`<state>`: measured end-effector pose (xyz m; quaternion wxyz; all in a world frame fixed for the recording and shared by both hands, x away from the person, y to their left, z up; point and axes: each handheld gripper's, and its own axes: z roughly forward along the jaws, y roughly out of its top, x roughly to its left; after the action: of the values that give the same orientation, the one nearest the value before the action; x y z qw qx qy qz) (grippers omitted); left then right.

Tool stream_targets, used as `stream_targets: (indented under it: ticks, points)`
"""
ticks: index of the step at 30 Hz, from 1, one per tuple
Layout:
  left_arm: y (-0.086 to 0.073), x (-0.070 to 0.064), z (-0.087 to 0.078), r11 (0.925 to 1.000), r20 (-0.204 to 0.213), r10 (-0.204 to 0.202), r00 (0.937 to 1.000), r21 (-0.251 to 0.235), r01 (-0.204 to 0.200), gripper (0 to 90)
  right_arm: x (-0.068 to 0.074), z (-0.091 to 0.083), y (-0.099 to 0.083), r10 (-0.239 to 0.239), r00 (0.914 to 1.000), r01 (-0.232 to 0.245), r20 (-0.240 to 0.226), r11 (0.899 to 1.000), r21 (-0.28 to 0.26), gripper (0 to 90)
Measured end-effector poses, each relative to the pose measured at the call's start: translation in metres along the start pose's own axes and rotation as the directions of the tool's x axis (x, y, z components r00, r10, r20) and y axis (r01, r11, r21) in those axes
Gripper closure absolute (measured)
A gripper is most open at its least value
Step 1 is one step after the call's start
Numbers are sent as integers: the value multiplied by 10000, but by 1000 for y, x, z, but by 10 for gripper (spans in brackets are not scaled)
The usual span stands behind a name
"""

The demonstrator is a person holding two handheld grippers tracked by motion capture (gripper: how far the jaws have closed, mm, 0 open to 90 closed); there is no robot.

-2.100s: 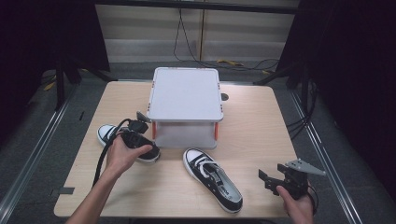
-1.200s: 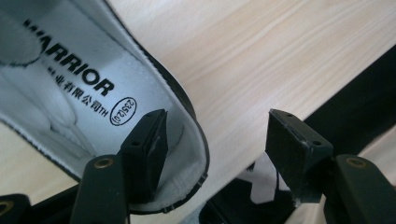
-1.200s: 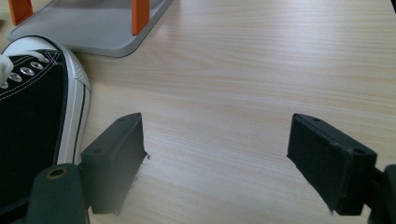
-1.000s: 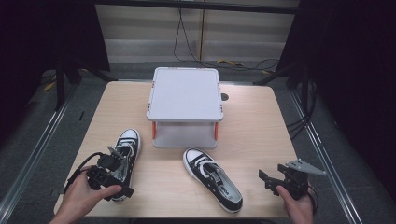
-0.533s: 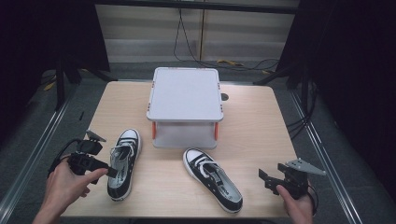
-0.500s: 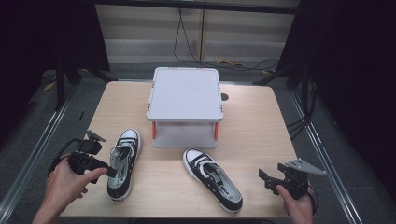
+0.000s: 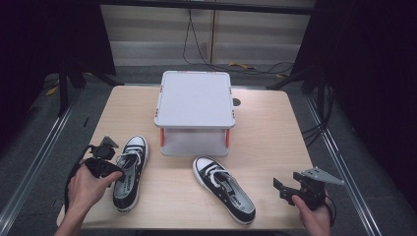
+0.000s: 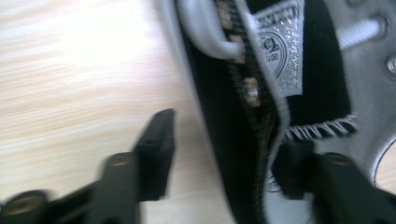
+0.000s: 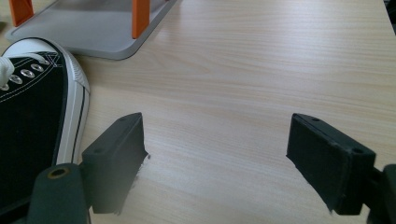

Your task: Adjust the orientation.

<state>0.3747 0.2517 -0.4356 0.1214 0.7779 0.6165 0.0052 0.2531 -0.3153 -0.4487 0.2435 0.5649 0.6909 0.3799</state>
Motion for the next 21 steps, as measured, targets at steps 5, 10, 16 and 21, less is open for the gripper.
stream_targets:
  ticks: [5, 10, 16, 21]
  points:
    - [3, -1, 2, 9979, 62, 505, 9987, 395, -507, 608, 1, 1, 0, -76, 10000, 76, 34, 10000, 1, 188]
    - [10, -7, 12, 9927, -87, 717, 9974, 974, -706, 618, 2, 2, 0, -58, 10000, 57, 32, 10000, 39, 188]
    - [16, -2, 21, 9942, 147, -55, 9999, 1079, 39, 645, 1, 2, 0, -11, 10000, 10, 43, 10000, 46, 189]
    - [17, 0, 21, 9946, 105, -59, 9999, 1038, 48, 663, 1, 3, 0, -92, 9999, 92, 40, 9999, 126, 190]
